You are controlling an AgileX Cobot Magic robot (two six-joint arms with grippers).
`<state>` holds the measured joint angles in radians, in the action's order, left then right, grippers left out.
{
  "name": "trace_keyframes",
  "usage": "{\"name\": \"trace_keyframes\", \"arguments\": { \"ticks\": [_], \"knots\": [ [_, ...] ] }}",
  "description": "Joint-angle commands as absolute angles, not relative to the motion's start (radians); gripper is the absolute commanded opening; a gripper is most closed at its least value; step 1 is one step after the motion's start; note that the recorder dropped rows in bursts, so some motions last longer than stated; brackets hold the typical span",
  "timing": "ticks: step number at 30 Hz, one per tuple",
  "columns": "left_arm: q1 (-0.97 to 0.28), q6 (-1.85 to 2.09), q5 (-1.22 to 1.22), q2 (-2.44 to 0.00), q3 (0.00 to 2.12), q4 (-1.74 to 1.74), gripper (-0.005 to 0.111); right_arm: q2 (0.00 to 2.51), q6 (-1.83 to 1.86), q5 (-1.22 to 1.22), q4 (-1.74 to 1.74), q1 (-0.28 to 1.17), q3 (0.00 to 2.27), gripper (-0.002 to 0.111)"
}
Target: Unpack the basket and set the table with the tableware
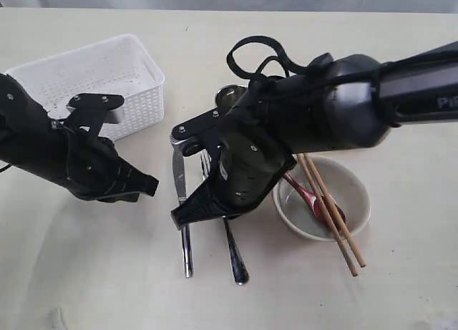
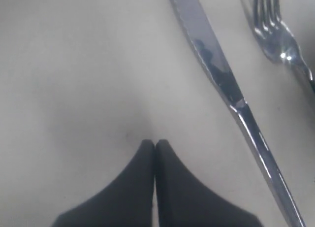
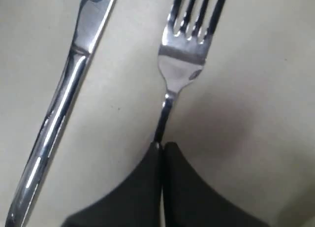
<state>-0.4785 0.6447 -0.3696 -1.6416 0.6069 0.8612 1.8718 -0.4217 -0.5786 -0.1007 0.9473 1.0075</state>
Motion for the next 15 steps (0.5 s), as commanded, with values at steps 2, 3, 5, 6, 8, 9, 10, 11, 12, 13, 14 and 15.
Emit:
{"name": "trace_keyframes", "arguments": {
  "ticks": [2,3,5,6,8,9,10,11,12,13,14,15],
  "knots": [
    [-0.479,0.696,-0.391,-1.641,0.609,0.901,0.000,1.939,-0.412,-0.556,-0.074,0.943,1.011,0.000],
    [-0.479,0.696,-0.391,-1.639,0.609,0.901,0.000,1.945,-0.396,-0.556,-0.058,0.943,1.011,0.000],
    [-0.479,0.696,-0.396,-1.638,0.609,0.911,0.000,1.948,-0.367,-0.549,-0.014,0.943,1.011,0.000],
    [-0.479,0.696,-0.398,-1.638,0.609,0.913,0.000,1.948,-0.357,-0.539,0.000,0.943,1.011,0.000],
    [-0.479,0.698,-0.400,-1.638,0.609,0.913,0.000,1.948,-0.324,-0.525,0.046,0.943,1.019,0.000],
    [-0.479,0.698,-0.400,-1.638,0.609,0.913,0.000,1.948,-0.317,-0.525,0.057,0.943,1.027,0.000],
    [-0.479,0.698,-0.400,-1.638,0.609,0.913,0.000,1.950,-0.314,-0.522,0.067,0.943,1.035,0.000],
    [-0.479,0.698,-0.402,-1.638,0.609,0.913,0.000,1.949,-0.314,-0.518,0.066,0.943,1.047,0.000],
    [-0.479,0.698,-0.404,-1.638,0.609,0.913,0.000,1.949,-0.312,-0.518,0.066,0.943,1.056,0.000],
    [-0.479,0.698,-0.409,-1.638,0.609,0.913,0.000,1.952,-0.310,-0.518,0.062,0.943,1.068,0.000],
    [-0.479,0.700,-0.417,-1.638,0.609,0.913,0.000,1.955,-0.310,-0.524,0.050,0.943,1.083,0.000],
    [-0.479,0.703,-0.422,-1.638,0.609,0.913,0.000,1.959,-0.310,-0.532,0.042,0.943,1.096,0.000]
  ]
}}
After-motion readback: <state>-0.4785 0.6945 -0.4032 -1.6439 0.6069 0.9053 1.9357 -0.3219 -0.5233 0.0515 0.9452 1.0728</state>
